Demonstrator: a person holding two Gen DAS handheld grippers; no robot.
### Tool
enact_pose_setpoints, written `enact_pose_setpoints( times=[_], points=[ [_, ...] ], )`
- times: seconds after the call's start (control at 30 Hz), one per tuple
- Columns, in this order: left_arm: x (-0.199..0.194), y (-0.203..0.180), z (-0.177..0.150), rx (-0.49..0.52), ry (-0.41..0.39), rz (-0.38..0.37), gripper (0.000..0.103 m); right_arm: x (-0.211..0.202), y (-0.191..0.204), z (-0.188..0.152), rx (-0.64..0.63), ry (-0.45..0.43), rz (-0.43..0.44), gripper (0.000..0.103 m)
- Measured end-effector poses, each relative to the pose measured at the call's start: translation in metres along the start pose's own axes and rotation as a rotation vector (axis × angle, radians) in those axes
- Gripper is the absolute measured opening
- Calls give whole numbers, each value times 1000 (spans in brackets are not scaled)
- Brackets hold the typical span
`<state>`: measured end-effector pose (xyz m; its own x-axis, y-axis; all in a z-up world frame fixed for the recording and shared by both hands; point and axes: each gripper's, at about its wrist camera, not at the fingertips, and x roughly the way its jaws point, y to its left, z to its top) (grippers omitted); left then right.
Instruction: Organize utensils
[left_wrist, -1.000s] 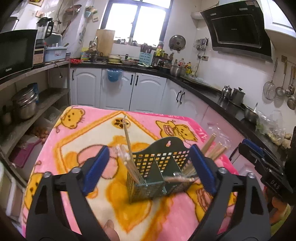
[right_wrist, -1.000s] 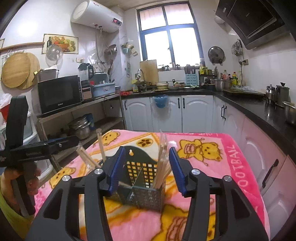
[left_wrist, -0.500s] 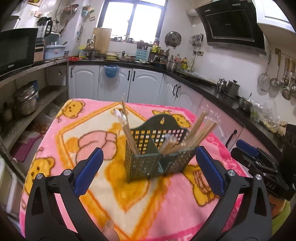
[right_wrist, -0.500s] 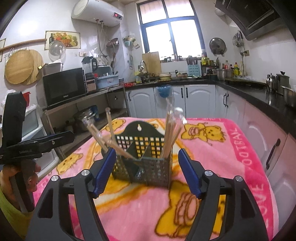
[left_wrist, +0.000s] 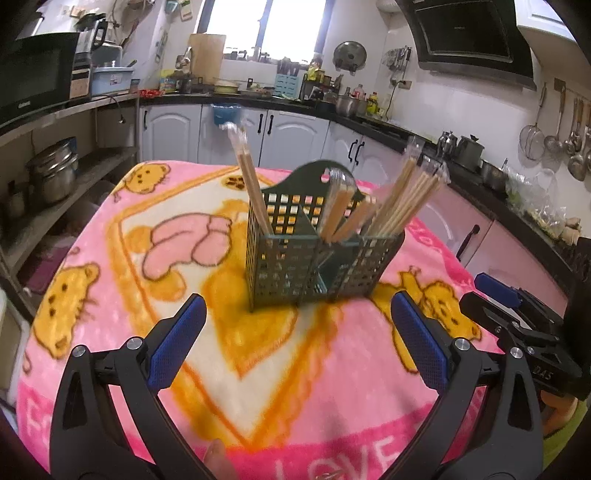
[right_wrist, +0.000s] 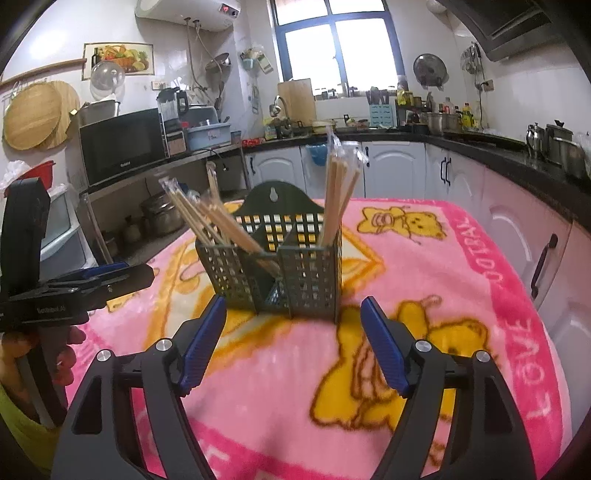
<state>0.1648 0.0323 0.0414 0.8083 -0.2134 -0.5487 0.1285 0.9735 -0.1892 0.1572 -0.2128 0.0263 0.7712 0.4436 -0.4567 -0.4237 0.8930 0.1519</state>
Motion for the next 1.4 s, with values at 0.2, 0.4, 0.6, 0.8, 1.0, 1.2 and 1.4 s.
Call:
enact_pose_setpoints(
  times=[0.2,0.4,0.6,0.8,1.0,1.2,1.4],
  points=[
    [4,-2,-18,-6,-10,8,92,2,-3,-15,8,14,-20,78],
    [6,-4,-33,-2,-51,31,92,1,-7,-32,19,-16,-45,86],
    [7,-10,-45,8,-105,40,92,-12,-3,-46,0,-120,-110,95],
    [6,-12,-56,6,-159,78,92,-26,1,-49,-16,-242,-162,96],
    [2,-19,-61,31,-202,115,92,-33,10,-53,-53,-309,-193,97],
    [-3,-24,-63,56,-230,115,92,-30,14,-54,-75,-300,-189,97],
    [-5,-22,-63,51,-236,105,92,-31,13,-54,-69,-297,-192,97]
  ],
)
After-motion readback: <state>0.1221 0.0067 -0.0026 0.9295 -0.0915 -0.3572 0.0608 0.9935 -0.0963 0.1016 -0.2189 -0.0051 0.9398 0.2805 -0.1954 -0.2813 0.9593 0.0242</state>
